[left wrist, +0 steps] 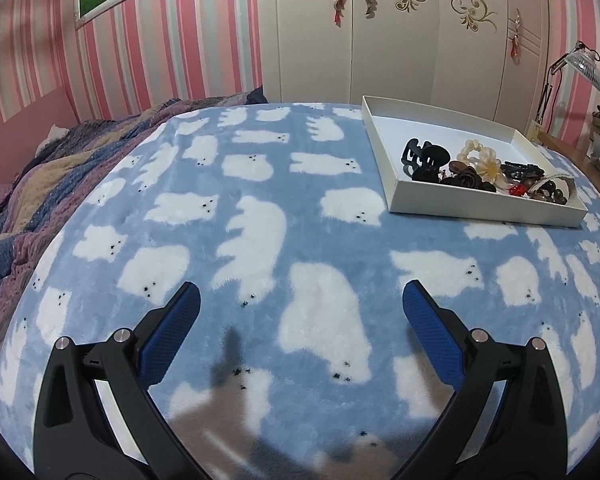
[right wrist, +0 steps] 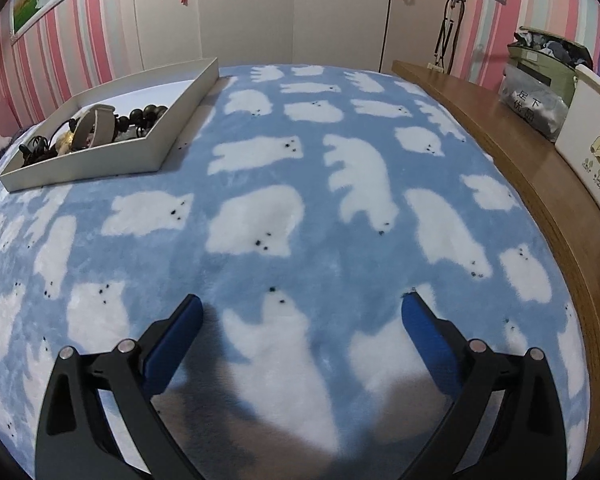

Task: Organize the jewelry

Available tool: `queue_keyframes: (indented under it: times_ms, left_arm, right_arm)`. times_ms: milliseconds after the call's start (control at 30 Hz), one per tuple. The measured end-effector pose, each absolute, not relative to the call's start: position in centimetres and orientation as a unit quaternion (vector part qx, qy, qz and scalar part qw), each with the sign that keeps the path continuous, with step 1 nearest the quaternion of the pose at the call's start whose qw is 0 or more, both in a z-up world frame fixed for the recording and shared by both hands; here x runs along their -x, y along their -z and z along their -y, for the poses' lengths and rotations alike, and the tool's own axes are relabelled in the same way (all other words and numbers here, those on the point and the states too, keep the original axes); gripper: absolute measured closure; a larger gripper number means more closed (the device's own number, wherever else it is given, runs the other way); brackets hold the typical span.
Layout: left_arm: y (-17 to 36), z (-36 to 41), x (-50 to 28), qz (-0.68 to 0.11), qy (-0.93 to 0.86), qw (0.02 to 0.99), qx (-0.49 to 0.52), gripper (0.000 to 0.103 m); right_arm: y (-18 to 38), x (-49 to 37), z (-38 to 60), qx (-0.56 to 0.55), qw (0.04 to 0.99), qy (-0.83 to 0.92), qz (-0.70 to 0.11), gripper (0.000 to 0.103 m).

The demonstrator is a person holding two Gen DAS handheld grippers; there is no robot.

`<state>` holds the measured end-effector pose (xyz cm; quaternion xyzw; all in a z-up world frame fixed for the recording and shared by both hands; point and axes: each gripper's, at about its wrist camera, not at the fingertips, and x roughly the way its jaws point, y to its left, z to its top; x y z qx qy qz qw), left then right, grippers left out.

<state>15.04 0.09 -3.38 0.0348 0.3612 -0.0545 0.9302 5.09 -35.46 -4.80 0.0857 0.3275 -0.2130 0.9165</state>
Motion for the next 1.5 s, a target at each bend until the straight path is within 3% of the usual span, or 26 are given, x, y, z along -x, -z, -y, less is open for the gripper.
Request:
queue_keyframes:
  times_ms: [167,367,600,933,1500]
  left_arm:
    - [3.0,-0.4,-14.7,-0.351,0.051,0.935,-0.028,0.003]
    - [0.9,0.2,-12.3,-0.288,0.053,0.955,-0.041,0.003]
    - [-2.2,1.0,-8.8,-0.247,0.062,0.966,-0.049,0.003]
    - [0.6,1.1,-7.3,-0.266,0.079,0.960,-0.044,0.003]
    - [1.4,0.9,-8.3,-0.284,0.057,0.956,-0.032,0.003]
  right_arm:
    - [4.4,-4.8,34.9,-0.071,0.921,0.222,-0.314,0.003]
    - [2.3,-1.4,33.3,-0.060,0.950,0.219,-0.216,0.003]
    - [1.4,0.8,32.0,-0.068,0.972,0.157,-0.160,0.003]
    - [1.6,0.5,29.7,-0.032,0.981,0.115,-0.155,0.003]
    - [2.1,0.3,31.6,-0.087,0.975,0.119,-0.164,0.003]
